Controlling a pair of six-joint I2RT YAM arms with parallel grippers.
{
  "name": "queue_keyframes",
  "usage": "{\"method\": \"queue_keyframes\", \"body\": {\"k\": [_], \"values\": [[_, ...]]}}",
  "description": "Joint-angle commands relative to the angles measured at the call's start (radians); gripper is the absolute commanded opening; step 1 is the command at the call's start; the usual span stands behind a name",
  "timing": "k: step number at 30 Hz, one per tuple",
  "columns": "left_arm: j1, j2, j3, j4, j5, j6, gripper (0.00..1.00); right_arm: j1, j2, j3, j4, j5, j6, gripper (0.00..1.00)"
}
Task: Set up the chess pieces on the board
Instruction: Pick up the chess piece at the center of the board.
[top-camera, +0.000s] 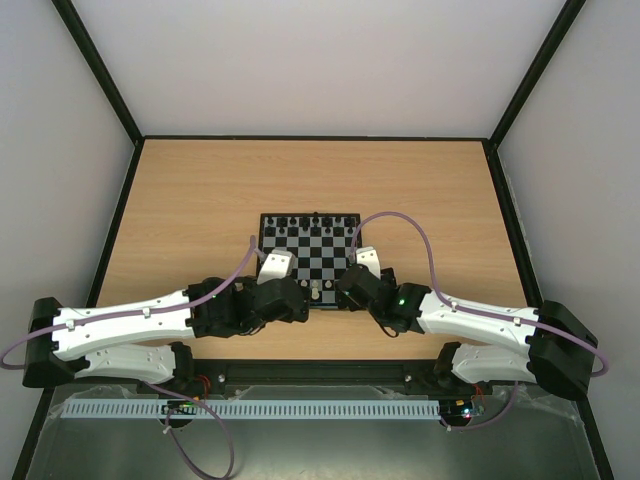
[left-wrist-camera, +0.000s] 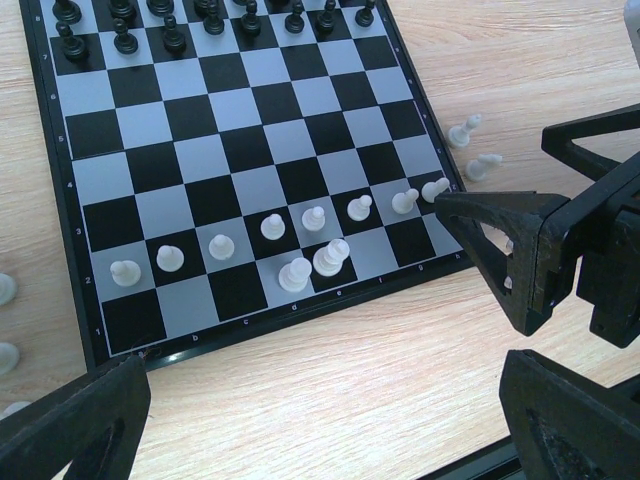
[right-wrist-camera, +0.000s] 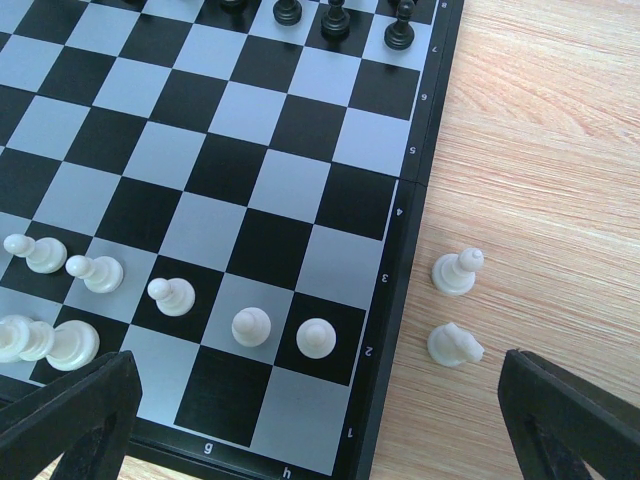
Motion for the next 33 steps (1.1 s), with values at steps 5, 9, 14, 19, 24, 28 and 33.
{"method": "queue_keyframes", "body": {"k": [5, 9, 14, 19, 24, 28, 33], "values": [[0.011, 0.004, 0.006, 0.001, -0.008, 0.01, 0.99, -0.003, 0.006, 0.023, 0.003, 0.003, 0.007, 0.99], [0.018, 0.044, 0.047, -0.006, -0.021, 0.011, 0.99, -0.004, 0.004, 0.022, 0.007, -0.004, 0.003, 0.99], [0.021, 0.106, 0.079, -0.005, -0.019, -0.009, 0.98, -0.004, -0.002, 0.02, 0.012, -0.021, 0.002, 0.99], [0.021, 0.137, 0.086, 0.009, -0.014, -0.034, 0.98, -0.004, -0.033, 0.007, 0.019, -0.042, -0.003, 0.99], [0.02, 0.144, 0.087, 0.016, -0.011, -0.052, 0.98, -0.004, -0.054, 0.003, 0.017, -0.047, -0.007, 0.99], [0.02, 0.148, 0.09, 0.015, -0.012, -0.058, 0.98, -0.004, -0.057, 0.003, 0.016, -0.046, -0.008, 0.99], [0.019, 0.139, 0.084, 0.01, -0.015, -0.064, 0.98, -0.003, -0.052, 0.003, 0.014, -0.038, -0.009, 0.98]]}}
